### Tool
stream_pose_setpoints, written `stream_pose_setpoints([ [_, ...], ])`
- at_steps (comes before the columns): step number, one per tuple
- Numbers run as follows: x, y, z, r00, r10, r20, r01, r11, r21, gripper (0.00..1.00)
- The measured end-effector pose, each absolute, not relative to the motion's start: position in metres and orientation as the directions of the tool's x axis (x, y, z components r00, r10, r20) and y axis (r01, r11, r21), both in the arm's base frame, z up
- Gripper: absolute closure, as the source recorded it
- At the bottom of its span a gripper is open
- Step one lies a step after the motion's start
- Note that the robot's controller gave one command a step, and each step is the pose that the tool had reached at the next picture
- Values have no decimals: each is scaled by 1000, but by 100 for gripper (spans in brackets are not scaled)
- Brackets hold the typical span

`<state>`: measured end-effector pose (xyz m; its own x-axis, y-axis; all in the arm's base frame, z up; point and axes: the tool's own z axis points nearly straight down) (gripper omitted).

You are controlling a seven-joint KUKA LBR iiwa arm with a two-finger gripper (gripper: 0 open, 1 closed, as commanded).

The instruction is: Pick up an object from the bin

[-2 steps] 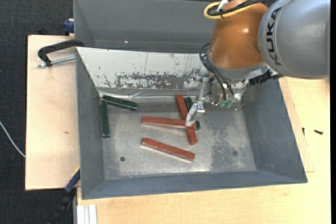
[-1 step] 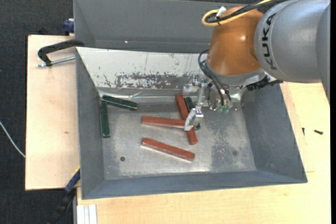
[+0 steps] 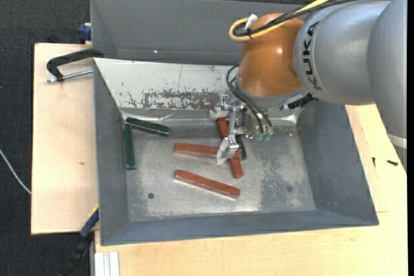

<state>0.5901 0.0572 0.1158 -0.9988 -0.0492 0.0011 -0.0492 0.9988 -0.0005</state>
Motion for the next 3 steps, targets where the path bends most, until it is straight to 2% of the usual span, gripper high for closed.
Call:
stream_pose_setpoints([
  [1, 576, 61, 78, -996, -92, 6, -92, 996, 4, 100],
  [2, 576, 61, 78, -996, -92, 6, -92, 996, 4, 100],
  [3, 589, 55, 277, -996, -85, -4, -85, 996, 1, 100],
])
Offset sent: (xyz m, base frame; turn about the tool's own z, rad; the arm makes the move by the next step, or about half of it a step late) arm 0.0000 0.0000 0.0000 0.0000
